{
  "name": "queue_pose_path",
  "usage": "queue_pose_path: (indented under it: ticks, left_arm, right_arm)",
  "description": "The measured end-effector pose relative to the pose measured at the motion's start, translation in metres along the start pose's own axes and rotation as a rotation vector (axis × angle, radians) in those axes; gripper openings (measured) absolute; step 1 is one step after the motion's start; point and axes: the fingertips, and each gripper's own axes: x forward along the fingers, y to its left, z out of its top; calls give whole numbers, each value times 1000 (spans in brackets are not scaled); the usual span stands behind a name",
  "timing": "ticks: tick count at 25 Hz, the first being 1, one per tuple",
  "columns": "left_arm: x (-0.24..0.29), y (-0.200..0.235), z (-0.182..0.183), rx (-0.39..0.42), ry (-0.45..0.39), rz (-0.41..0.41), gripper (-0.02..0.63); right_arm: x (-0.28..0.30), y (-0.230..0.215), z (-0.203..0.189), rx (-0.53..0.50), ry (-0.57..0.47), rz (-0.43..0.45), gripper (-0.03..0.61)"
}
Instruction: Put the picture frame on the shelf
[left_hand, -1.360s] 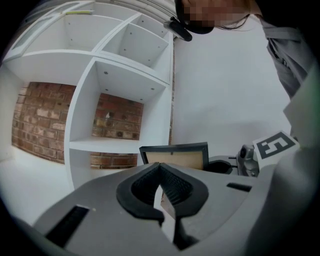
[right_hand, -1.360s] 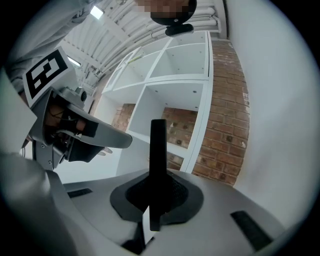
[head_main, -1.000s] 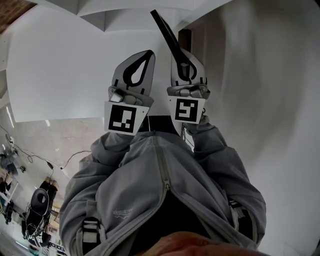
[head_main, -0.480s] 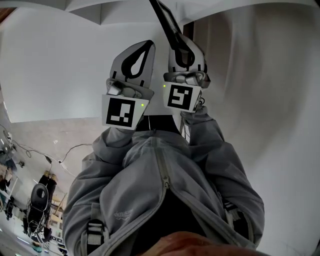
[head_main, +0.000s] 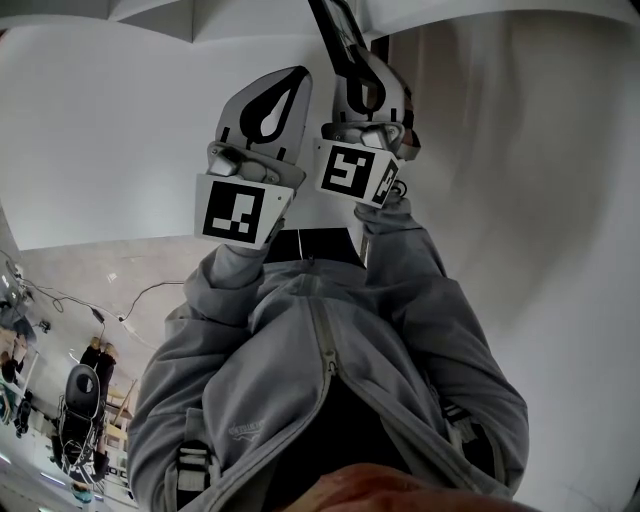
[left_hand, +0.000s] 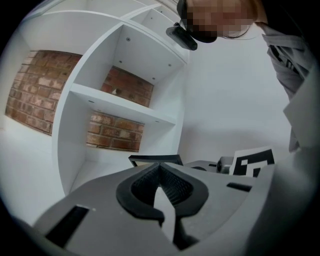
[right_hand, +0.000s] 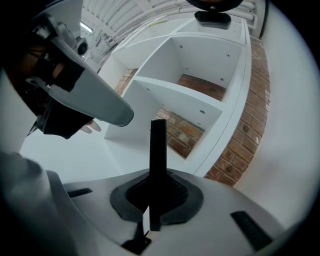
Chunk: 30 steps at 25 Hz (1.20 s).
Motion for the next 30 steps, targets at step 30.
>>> queue_pose_path:
  ticks: [30]
  left_arm:
    - [22, 1, -26, 37, 214, -187, 106]
  right_arm:
    - [22, 18, -10, -234, 44, 16, 34]
